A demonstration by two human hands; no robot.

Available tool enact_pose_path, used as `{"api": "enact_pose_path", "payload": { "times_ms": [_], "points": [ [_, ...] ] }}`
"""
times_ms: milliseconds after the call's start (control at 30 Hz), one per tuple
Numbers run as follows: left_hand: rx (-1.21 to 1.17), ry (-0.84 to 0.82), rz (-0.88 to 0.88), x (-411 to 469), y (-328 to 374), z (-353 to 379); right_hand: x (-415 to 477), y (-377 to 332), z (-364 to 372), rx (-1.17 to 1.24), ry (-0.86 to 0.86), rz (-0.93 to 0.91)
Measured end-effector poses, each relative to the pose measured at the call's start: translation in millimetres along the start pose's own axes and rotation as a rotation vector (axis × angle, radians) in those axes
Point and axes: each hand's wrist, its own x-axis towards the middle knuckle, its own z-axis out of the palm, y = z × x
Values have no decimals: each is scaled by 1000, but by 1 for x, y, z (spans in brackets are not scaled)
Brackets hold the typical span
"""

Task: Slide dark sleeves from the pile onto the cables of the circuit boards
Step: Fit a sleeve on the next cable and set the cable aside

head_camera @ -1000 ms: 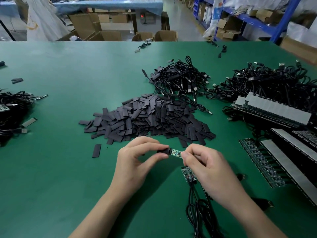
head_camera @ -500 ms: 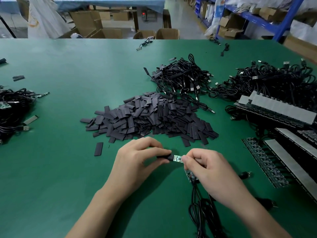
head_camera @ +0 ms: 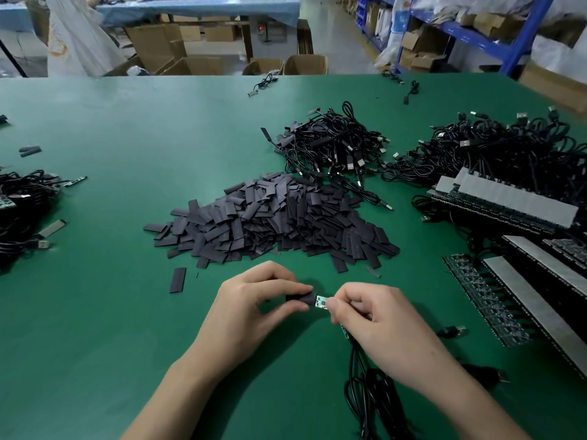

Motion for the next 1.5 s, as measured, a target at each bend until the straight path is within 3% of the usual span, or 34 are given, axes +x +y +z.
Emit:
{"api": "enact_pose_path", "payload": {
  "times_ms": [333,767,1500],
  "points": [
    [0,2,40,0,4,1,1,1,-5,74,-27,14],
    [87,20,180,0,4,7,2,5,0,-58,20,67],
    [147,76,210,3,7,10,1,6,2,-42,32,19]
  ]
}}
